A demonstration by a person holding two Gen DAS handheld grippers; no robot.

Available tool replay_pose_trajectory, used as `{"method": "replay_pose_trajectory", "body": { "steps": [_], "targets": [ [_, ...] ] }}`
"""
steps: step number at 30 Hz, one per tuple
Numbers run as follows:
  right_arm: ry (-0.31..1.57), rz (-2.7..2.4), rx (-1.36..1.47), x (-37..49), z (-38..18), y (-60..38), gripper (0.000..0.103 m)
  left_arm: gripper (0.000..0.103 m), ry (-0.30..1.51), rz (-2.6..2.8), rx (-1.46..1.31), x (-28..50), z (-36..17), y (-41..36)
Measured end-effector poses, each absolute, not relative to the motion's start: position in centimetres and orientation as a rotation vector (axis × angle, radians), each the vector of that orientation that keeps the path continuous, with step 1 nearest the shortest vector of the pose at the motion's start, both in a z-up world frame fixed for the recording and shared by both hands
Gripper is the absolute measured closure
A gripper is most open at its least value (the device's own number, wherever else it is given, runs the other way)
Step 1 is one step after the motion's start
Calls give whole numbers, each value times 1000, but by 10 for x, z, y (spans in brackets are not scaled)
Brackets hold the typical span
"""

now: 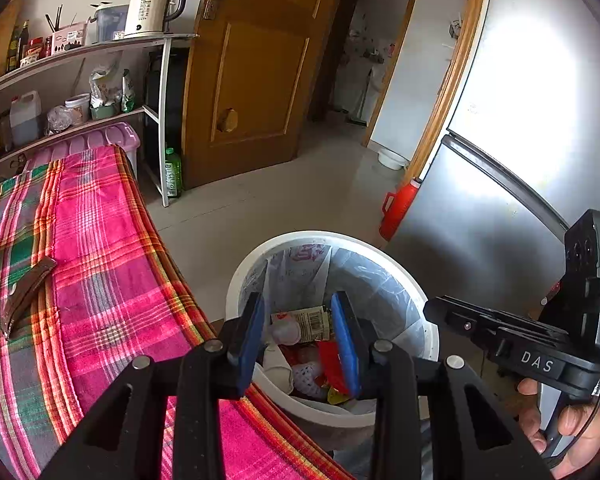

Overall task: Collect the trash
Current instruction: 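Open the left tool over the bin to drop the clear plastic cup, then move both open tools back over the table toward the brown bar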

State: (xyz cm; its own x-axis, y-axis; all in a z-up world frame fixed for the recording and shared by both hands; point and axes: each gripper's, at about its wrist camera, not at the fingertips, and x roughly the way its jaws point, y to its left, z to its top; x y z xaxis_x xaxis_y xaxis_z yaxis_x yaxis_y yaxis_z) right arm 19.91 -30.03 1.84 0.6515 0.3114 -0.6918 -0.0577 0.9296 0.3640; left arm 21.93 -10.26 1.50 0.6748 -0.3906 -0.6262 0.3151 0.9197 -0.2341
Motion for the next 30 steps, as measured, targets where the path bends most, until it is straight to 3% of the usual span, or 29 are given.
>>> {"method": "replay_pose_trajectory", "body": {
  "steps": [11,15,30],
  "targets": [
    [780,253,273,189,43,-275,79,67,677,-363,-126,200,33,-73],
    [761,277,249,186,51,-262,70,67,658,-348,-134,195,39,-61],
    [734,375,176,185,67,-206,65,67,611,-259,-151,182,51,-6]
  ]
}}
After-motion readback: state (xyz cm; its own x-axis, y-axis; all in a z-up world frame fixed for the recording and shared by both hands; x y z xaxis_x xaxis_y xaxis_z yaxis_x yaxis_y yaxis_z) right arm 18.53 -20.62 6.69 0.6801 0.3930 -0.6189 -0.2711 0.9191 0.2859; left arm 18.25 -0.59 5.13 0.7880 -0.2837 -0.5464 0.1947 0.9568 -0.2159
